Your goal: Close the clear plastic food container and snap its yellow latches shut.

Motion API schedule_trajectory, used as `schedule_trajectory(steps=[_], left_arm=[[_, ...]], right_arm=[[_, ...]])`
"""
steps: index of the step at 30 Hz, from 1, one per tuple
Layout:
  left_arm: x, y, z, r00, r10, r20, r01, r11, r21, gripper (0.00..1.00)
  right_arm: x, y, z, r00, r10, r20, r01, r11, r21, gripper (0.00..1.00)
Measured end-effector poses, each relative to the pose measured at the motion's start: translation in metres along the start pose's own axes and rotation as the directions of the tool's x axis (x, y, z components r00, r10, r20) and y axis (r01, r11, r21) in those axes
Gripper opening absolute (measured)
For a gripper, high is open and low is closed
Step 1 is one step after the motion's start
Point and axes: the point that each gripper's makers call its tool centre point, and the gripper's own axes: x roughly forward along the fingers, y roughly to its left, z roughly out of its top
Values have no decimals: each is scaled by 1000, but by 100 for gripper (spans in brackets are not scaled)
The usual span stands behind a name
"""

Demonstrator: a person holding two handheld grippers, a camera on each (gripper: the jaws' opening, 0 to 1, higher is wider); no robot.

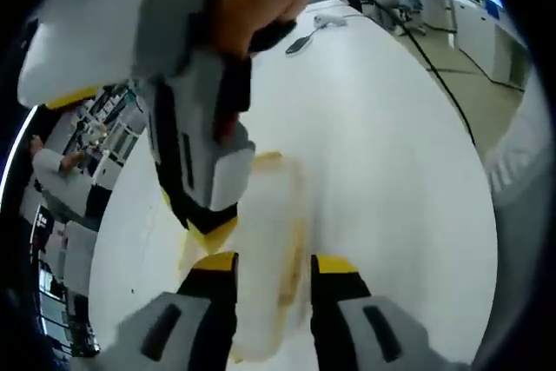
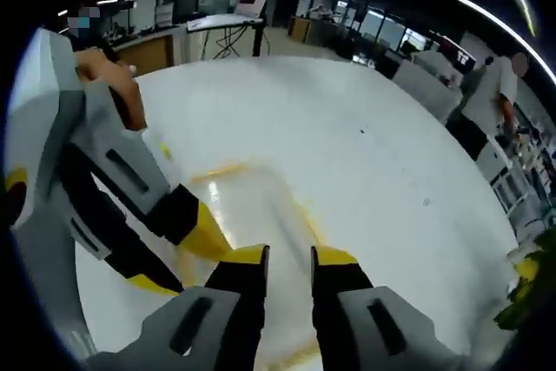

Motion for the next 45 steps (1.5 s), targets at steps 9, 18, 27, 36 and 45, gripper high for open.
schedule_trajectory(steps=[9, 18, 27, 36, 45], left_arm=[[-6, 10, 3, 990, 111, 90, -89, 972, -217, 58], [-46, 51, 11, 892, 339, 297, -135, 830, -542, 91], [-43, 54, -37, 912, 362, 195, -170, 763, -624, 99], [-24, 48, -67, 934, 327, 142, -139, 699, -701, 99], [-7, 34, -80, 958, 263, 116, -105, 695, -712, 93]], right_arm=[[-27, -11, -10, 994, -69, 88, 71, 997, -22, 24], [-65, -21, -23, 959, -146, 241, 124, 987, 102, 26], [-85, -8, -45, 948, -133, 291, 69, 973, 220, 62], [-60, 5, -83, 982, -106, 159, 69, 973, 220, 80], [-42, 9, -100, 991, -100, 88, 79, 973, 216, 73]])
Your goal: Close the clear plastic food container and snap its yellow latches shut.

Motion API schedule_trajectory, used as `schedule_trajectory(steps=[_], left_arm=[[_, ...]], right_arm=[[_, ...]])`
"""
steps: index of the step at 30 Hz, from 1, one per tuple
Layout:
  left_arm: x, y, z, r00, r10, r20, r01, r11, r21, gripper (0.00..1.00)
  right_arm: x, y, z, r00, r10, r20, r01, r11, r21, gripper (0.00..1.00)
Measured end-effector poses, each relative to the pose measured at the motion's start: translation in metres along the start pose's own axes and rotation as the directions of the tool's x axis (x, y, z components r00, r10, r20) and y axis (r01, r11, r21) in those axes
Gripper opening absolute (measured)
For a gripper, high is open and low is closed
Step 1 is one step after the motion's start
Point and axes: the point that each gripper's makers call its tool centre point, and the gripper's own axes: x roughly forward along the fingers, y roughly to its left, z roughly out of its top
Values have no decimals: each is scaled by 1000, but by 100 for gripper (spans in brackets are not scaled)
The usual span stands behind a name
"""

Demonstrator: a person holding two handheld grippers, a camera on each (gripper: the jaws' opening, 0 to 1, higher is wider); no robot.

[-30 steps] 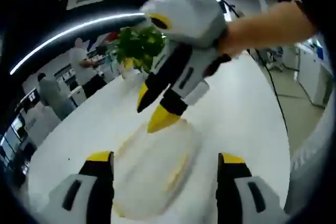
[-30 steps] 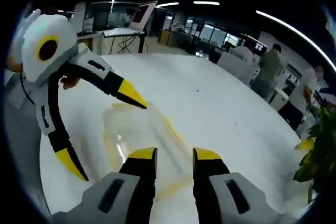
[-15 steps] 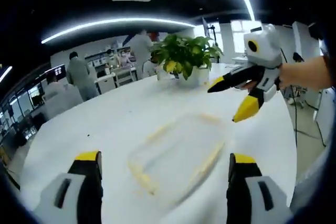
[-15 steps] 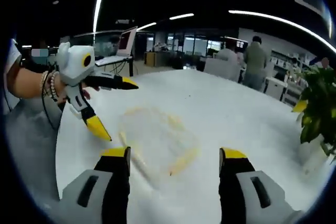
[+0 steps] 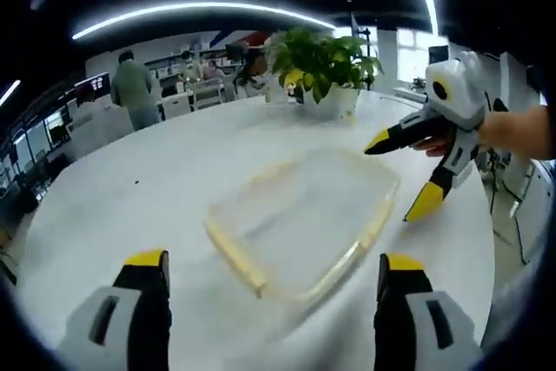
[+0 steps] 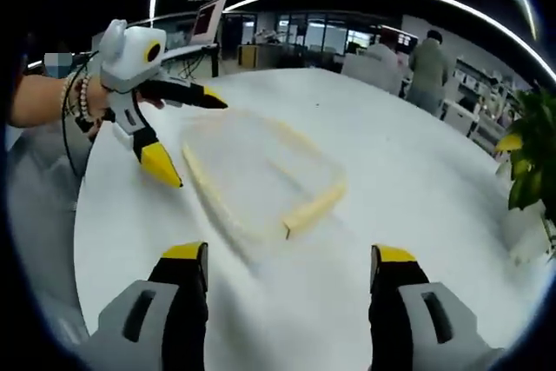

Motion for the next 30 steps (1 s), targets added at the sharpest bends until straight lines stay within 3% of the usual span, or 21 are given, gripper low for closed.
schedule_trajectory(steps=[4, 10, 14, 17, 30], left_arm=[[4, 6, -4, 1000, 20, -13, -20, 1000, -14, 86], [6, -1, -3, 1000, -16, -18, 16, 1000, -12, 76], [6, -13, 3, 999, -47, -16, 48, 998, 43, 58], [9, -13, 3, 999, -48, -19, 48, 998, 38, 57], [3, -3, -1, 998, -43, -44, 44, 998, 34, 54]], right_arm=[[8, -2, -5, 1000, 4, -14, -3, 1000, 17, 67], [10, 3, -7, 999, 31, -13, -31, 999, 25, 57], [13, 7, -5, 999, 47, -5, -47, 999, 10, 48], [15, 12, 0, 998, 63, 7, -63, 998, 0, 40], [25, 16, 7, 998, 53, 15, -53, 998, 20, 37]])
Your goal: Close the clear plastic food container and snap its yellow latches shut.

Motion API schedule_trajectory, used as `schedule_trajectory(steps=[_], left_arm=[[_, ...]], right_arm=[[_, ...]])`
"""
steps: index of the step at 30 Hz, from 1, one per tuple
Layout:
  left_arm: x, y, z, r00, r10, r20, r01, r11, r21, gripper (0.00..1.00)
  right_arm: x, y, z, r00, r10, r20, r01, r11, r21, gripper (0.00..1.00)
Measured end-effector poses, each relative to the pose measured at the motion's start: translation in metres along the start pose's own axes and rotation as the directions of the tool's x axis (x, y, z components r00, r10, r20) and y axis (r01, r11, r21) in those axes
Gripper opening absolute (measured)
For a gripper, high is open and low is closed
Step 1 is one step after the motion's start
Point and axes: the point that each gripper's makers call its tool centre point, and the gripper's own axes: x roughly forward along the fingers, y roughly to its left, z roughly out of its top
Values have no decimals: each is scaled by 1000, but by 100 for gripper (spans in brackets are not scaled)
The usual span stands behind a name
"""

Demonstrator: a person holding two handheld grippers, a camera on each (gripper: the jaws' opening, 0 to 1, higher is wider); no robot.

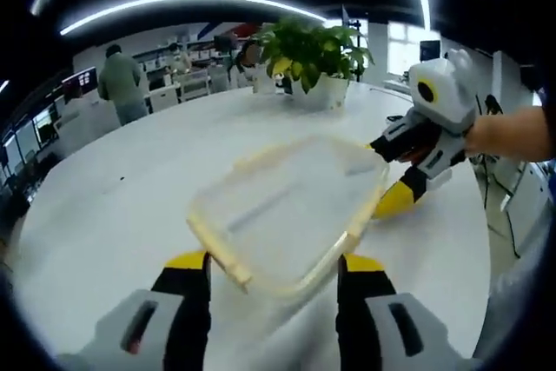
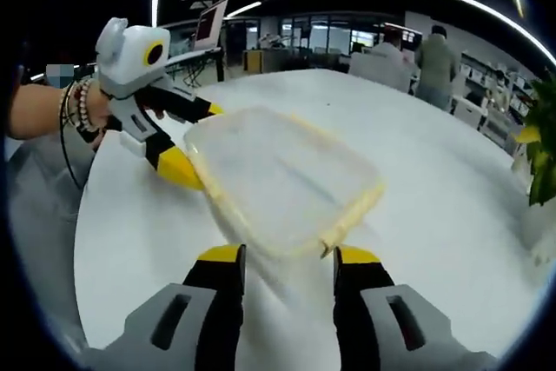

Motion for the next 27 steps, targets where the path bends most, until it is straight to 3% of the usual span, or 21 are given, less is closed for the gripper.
schedule_trajectory(steps=[18, 27], left_arm=[[-30, 67, -26, 994, 83, -68, -83, 997, -1, 51], [-45, 100, -38, 989, 134, -66, -137, 990, -37, 51]], right_arm=[[56, 30, 44, 997, 73, 28, -72, 997, -29, 33], [87, 43, 67, 994, 98, 54, -96, 995, -27, 34]])
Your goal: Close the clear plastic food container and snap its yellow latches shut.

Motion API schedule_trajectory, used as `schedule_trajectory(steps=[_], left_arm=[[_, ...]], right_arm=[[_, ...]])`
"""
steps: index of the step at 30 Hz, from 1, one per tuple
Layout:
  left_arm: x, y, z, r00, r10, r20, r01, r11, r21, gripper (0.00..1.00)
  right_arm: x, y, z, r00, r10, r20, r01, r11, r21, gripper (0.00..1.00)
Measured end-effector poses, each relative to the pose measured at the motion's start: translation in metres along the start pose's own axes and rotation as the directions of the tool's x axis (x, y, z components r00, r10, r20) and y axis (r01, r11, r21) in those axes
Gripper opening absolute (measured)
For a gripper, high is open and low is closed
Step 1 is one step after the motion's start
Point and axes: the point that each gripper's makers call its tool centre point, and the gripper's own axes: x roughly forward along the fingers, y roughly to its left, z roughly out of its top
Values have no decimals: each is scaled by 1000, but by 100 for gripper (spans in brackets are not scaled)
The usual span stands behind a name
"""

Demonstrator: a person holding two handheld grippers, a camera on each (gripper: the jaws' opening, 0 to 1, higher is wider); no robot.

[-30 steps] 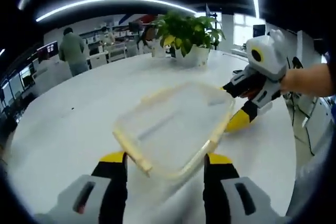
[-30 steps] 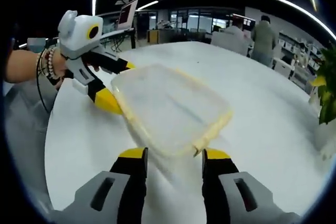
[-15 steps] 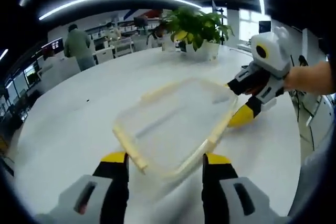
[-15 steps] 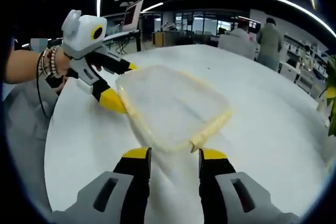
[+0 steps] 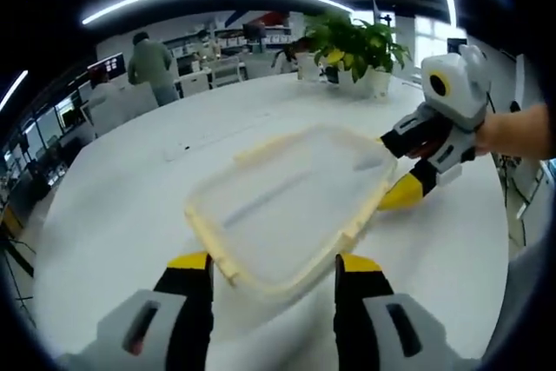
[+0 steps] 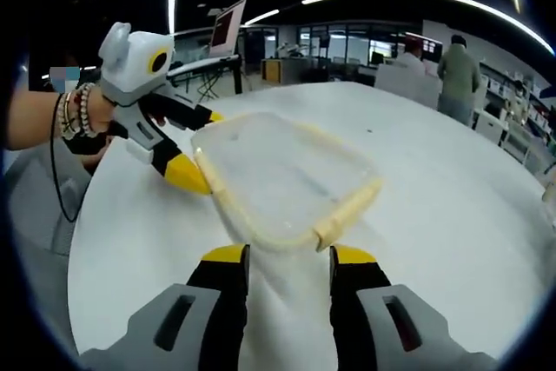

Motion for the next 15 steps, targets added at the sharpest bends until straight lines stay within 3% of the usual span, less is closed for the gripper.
schedule_trajectory(steps=[15], left_arm=[[7, 30, -1, 999, 4, -36, -4, 1000, 6, 53]], right_arm=[[24, 2, 13, 999, 18, 34, -19, 999, 35, 32]])
